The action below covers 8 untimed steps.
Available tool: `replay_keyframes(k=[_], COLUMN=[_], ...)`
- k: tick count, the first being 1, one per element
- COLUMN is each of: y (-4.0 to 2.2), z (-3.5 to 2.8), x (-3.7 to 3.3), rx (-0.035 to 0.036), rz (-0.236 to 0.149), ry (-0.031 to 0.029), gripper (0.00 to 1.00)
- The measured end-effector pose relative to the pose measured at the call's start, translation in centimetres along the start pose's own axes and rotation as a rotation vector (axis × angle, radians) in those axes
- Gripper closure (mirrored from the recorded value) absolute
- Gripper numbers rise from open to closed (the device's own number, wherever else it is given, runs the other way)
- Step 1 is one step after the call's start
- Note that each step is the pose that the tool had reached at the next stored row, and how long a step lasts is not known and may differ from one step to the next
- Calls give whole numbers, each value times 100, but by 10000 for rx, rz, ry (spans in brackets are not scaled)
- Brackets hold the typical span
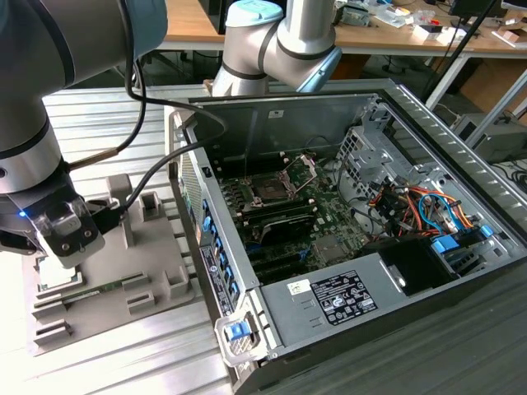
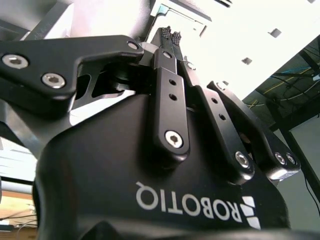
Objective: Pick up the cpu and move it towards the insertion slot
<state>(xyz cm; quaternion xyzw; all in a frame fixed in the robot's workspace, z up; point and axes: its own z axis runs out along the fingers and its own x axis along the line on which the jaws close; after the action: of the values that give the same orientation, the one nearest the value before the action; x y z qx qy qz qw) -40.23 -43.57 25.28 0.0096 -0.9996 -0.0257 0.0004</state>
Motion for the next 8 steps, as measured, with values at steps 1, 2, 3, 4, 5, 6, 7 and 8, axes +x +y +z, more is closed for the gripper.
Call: replay_keyframes(k=[1, 2, 3, 4, 5, 6, 7, 8], y=[0, 0, 0, -1, 0, -1, -1, -1], z=[3, 5, 7, 9, 11, 14, 15, 17], x=[0, 0, 0, 0, 0, 0, 1, 1], rx=[0, 0, 0, 1, 0, 0, 0, 0], rz=[0, 0, 0, 0, 0, 0, 0, 0], ry=[0, 1, 0, 1, 0, 0, 0, 1], gripper=[89, 89, 89, 89, 89, 89, 89, 89])
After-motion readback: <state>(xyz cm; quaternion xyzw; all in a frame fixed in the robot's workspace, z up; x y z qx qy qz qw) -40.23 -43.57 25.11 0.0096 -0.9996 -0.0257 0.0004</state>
